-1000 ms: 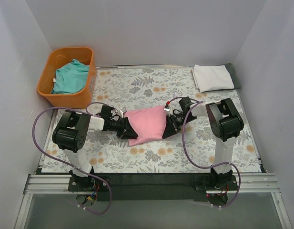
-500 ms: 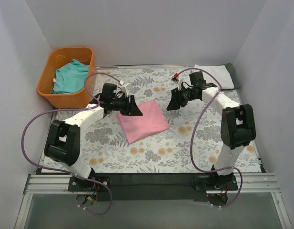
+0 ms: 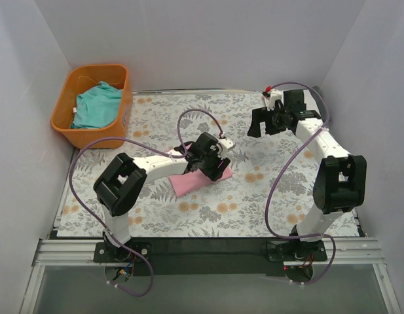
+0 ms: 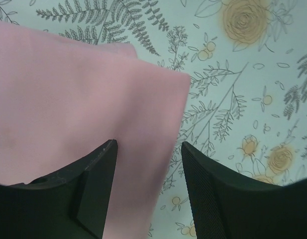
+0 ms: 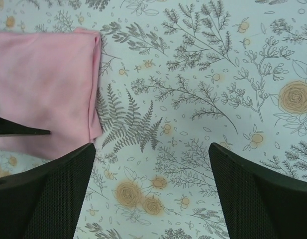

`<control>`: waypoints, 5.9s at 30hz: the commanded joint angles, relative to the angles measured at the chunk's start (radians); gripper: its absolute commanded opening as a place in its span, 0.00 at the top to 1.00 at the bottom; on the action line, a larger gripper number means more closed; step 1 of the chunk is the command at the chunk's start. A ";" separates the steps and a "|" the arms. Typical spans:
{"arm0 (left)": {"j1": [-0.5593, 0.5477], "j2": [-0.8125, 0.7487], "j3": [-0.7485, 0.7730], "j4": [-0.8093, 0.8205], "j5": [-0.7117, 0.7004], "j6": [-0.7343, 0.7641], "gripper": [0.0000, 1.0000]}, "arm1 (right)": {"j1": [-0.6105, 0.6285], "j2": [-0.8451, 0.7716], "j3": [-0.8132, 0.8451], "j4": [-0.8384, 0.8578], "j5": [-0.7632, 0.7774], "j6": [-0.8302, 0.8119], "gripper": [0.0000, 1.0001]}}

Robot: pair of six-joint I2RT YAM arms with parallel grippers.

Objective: Fold and stack the t-shirts
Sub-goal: Fold the tshirt, then neatly place the folded tshirt to the corner

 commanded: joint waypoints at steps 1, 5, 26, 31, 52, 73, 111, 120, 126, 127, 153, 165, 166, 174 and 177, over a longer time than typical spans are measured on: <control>-0.023 0.012 0.092 0.066 -0.157 -0.005 0.49 | -0.052 0.014 0.068 0.003 -0.027 0.069 0.14; -0.052 0.056 0.175 0.065 -0.176 -0.091 0.49 | -0.098 0.047 0.051 0.004 -0.135 0.082 0.14; -0.097 -0.016 -0.001 -0.402 0.277 0.268 0.51 | -0.129 0.046 -0.001 -0.060 -0.299 0.020 0.17; -0.095 -0.213 -0.133 -0.406 0.233 0.319 0.53 | -0.129 0.012 -0.088 -0.062 -0.333 0.021 0.19; -0.115 -0.067 -0.042 -0.159 -0.334 -0.200 0.69 | -0.094 -0.084 -0.446 0.300 -0.339 0.394 0.32; -0.109 0.143 -0.001 -0.252 -0.326 -0.267 0.99 | -0.082 -0.086 -0.453 0.325 -0.290 0.388 0.30; 0.116 0.203 0.320 0.099 0.237 -0.555 1.00 | 0.147 0.248 -0.370 0.862 -0.173 0.974 0.27; 0.133 0.189 0.286 0.132 0.257 -0.592 1.00 | 0.107 0.270 -0.352 0.960 -0.216 1.095 0.30; 0.147 0.183 0.265 0.129 0.259 -0.603 1.00 | 0.041 0.239 -0.377 0.987 -0.273 1.090 0.30; 0.150 0.181 0.260 0.131 0.259 -0.603 1.00 | 0.037 0.236 -0.389 0.990 -0.281 1.092 0.29; 0.158 0.258 0.344 0.201 0.271 -0.695 1.00 | 0.139 0.327 -0.383 1.067 -0.195 1.172 0.45; 0.165 0.243 0.415 0.131 0.281 -0.639 0.77 | 0.115 0.334 -0.195 0.810 -0.207 0.850 0.96; 0.169 0.226 0.418 0.101 0.291 -0.593 0.73 | 0.110 0.327 -0.167 0.746 -0.204 0.778 0.96; 0.216 0.021 0.407 -0.240 0.222 -0.312 0.45 | 0.055 0.350 0.136 0.227 -0.031 0.158 0.99; 0.238 -0.012 0.395 -0.320 0.159 -0.240 0.45 | 0.023 0.382 0.243 0.153 0.021 0.046 0.99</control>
